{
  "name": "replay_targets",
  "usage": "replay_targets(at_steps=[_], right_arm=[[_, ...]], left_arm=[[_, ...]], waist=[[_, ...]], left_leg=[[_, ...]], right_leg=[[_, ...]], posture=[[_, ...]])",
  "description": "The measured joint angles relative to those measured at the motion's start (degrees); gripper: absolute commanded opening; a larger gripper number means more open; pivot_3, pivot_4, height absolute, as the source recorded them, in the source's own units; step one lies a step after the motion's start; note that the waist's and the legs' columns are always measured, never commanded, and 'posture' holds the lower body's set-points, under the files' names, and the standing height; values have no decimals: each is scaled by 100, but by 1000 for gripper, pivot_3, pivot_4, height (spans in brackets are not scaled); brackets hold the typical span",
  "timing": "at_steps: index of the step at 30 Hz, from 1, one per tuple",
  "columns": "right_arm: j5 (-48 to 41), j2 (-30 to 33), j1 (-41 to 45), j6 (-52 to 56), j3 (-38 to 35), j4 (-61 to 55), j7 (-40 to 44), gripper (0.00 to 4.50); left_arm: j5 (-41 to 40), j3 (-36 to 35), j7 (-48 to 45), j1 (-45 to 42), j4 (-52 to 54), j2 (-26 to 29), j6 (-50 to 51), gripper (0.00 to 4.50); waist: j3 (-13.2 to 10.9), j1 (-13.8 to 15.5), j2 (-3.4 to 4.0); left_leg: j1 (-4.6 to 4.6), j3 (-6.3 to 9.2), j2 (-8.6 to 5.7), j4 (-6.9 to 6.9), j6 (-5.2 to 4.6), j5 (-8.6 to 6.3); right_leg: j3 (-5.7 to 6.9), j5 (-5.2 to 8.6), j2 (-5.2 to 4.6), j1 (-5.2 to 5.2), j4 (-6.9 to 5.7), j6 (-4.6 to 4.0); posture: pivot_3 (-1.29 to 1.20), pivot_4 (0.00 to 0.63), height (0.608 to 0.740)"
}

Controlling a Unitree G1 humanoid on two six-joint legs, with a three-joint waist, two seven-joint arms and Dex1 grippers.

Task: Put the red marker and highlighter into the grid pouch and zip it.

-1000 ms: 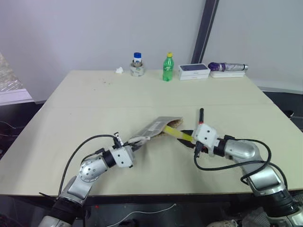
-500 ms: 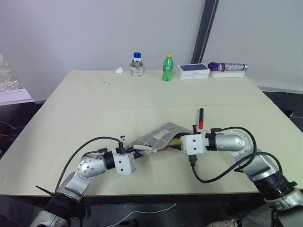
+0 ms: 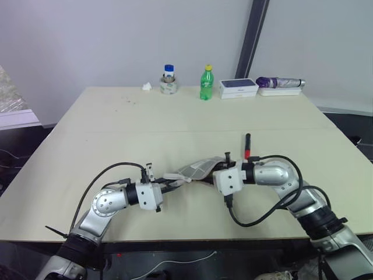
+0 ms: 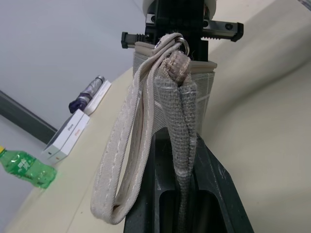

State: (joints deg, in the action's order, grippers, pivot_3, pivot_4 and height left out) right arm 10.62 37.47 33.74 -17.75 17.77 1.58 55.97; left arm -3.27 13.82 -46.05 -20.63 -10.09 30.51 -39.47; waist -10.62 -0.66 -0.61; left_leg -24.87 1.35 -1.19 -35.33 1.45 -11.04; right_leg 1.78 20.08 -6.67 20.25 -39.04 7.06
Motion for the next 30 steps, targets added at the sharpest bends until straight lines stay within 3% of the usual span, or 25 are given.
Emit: replay_targets(at_steps=[4, 5, 15, 20, 30], right_arm=[[-95, -13, -75, 134, -32, -69, 32, 4408], [-155, 10, -161, 218, -75, -168, 36, 4488], [-1514, 95, -1043, 2292, -1104, -1703, -96, 4488], [-2525, -334, -1023, 3865, -1943, -2146, -844, 4488], [-2040, -1408, -520, 5444, -2386, -367, -3442, 4488]], left_arm=[[17, -18, 26, 55, -18, -4, -14, 0], [25, -34, 39, 86, -29, -4, -14, 0], [156, -343, 176, 115, -675, 207, -273, 0], [199, -459, 331, 116, -842, 262, -348, 0], [450, -453, 606, 137, -955, 127, -375, 0]], waist=[[0, 9, 0], [0, 15, 0], [0, 7, 0], [0, 7, 0], [0, -18, 0]], left_leg=[[0, 0, 2, 0, 0, 0], [0, 0, 2, 0, 0, 0], [0, 3, 4, 1, 0, -1], [0, 5, 9, 0, 0, 0], [0, -4, -1, 9, 0, 0]], right_leg=[[0, 0, 0, 0, 0, 0], [0, 0, -1, -1, 0, 0], [2, 0, -1, -2, 0, 0], [3, 0, -1, -4, 0, 0], [-2, 0, -1, 8, -5, 0]], posture=[[0, 150, 740], [0, 150, 740], [0, 150, 740], [0, 150, 740], [0, 150, 740]])
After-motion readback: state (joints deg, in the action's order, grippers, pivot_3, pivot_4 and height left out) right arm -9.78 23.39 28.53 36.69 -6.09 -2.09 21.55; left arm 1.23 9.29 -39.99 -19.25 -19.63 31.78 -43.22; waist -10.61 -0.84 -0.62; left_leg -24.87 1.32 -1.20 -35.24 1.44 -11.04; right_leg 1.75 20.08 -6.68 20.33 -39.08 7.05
